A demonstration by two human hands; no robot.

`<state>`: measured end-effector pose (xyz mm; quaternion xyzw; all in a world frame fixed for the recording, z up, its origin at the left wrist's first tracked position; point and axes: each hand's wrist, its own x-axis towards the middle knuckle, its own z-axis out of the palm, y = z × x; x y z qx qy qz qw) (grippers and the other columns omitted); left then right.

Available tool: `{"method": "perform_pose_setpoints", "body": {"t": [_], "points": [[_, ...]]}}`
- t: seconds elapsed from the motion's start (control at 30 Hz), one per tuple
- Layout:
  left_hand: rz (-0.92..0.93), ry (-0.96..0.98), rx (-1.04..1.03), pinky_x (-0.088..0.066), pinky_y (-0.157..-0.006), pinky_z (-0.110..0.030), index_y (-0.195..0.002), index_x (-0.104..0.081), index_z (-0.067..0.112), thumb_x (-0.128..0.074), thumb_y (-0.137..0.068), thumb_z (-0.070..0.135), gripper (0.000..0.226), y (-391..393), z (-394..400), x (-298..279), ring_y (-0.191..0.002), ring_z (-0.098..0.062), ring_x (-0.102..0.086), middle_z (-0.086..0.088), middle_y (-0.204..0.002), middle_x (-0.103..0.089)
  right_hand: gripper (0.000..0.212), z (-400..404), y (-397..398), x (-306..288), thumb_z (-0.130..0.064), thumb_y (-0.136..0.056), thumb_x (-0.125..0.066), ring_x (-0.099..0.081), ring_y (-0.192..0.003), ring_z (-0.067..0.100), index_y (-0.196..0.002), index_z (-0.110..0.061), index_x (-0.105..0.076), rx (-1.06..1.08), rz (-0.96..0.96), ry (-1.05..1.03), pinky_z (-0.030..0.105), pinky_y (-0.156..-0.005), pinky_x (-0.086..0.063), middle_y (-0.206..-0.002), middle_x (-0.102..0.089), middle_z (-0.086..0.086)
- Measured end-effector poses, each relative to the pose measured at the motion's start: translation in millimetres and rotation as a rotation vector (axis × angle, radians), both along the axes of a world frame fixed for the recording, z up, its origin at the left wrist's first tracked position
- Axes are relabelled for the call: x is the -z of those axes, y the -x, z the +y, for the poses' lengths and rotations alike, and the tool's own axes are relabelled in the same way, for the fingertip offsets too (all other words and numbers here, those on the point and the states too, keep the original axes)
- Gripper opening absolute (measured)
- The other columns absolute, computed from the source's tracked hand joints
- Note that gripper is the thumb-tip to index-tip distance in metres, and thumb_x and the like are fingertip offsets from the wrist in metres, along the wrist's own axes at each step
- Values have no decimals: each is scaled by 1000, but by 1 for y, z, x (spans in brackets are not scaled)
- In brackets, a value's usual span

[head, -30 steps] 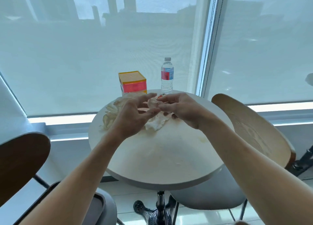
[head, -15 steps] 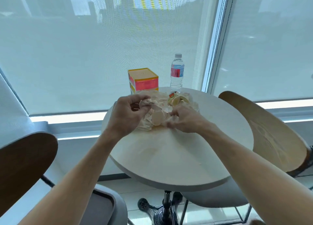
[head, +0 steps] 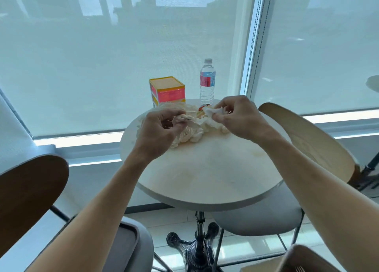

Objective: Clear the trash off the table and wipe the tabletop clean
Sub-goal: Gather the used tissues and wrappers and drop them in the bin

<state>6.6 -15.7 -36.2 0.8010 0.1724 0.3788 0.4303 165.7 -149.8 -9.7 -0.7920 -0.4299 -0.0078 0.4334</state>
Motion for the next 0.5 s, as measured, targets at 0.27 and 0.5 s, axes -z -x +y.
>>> {"method": "perform_pose_setpoints", "body": {"t": [0.27,0.5], "points": [[-28,6,32,-56,-81,-27,-103,-72,24,-74,-83,8,26,-8,-37,2,-88,-12,-71,7,-97,-74,18,-73,7,-15,-38,-84,-75,-42,-49,1,-80,-21,-71,-7,101,-180,18,-51,-37,-55,-51,-14],[-80,31,114,-55,-84,-25,-101,-74,24,-74,-82,6,26,-15,-79,4,-86,-10,-70,3,-96,-76,14,-160,13,-2,-32,-87,-74,-45,-53,1,-88,-19,-72,19,173,-159,5,-45,-31,-69,-60,-1]]}}
